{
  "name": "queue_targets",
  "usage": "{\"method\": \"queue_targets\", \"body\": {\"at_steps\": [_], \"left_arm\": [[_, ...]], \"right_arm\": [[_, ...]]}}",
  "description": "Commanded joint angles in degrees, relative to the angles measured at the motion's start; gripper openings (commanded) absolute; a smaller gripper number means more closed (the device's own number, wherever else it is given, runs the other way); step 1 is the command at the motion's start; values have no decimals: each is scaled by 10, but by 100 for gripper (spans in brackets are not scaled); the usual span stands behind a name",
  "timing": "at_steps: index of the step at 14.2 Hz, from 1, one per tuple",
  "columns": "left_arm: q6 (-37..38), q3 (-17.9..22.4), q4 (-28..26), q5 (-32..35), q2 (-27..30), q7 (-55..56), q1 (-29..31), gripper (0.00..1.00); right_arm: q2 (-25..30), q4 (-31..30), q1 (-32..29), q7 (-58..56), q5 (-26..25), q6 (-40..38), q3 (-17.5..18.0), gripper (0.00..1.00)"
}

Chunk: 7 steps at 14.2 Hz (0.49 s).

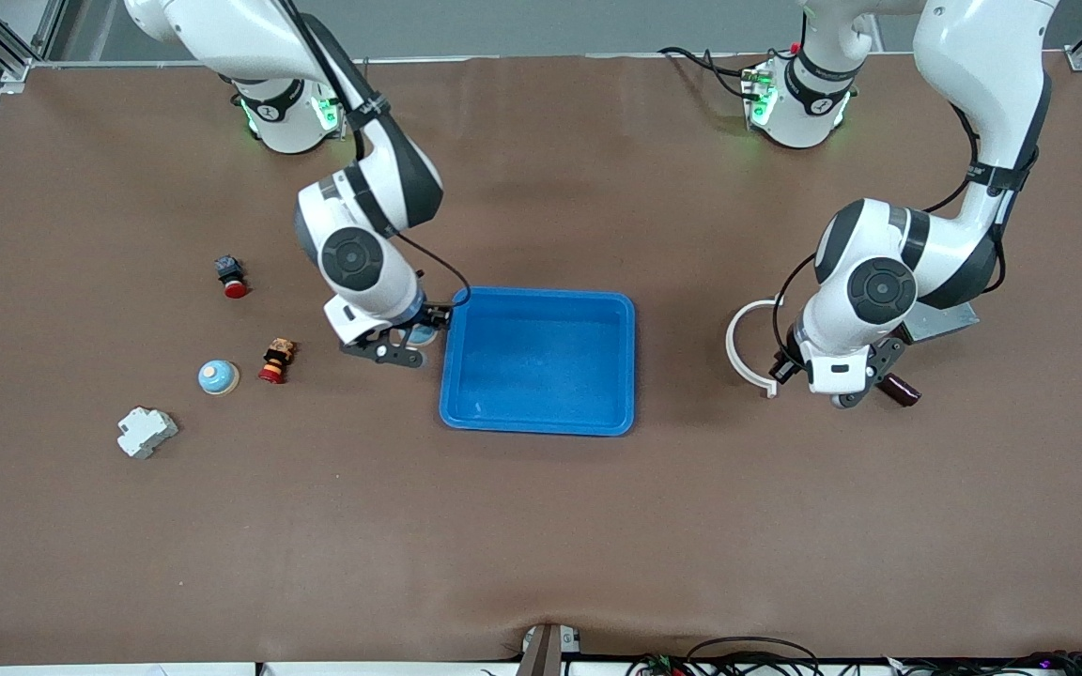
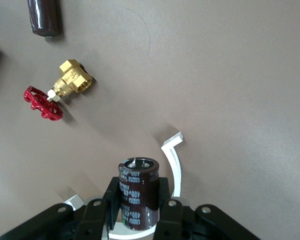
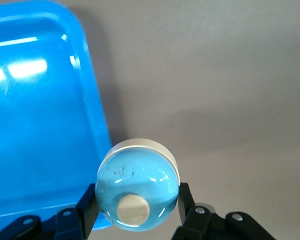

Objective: Place electrolytic capacitor and blue bell in tray
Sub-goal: 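Lower the blue bell into the tray and open the right gripper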

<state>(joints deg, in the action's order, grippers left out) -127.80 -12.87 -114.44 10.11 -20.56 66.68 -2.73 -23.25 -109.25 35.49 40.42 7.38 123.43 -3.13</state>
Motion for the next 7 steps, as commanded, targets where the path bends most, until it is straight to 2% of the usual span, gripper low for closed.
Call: {"method": "queue_targets", "body": {"at_steps": [1,7], "left_arm": [[11,0,8,6,0,13,-3,0],[11,0,8,5,0,14,-2,0]], "right_arm": [[6,-8,18,15,29,13,-6,6],[-29,-9,54,16,82,105,-6,6]]}}
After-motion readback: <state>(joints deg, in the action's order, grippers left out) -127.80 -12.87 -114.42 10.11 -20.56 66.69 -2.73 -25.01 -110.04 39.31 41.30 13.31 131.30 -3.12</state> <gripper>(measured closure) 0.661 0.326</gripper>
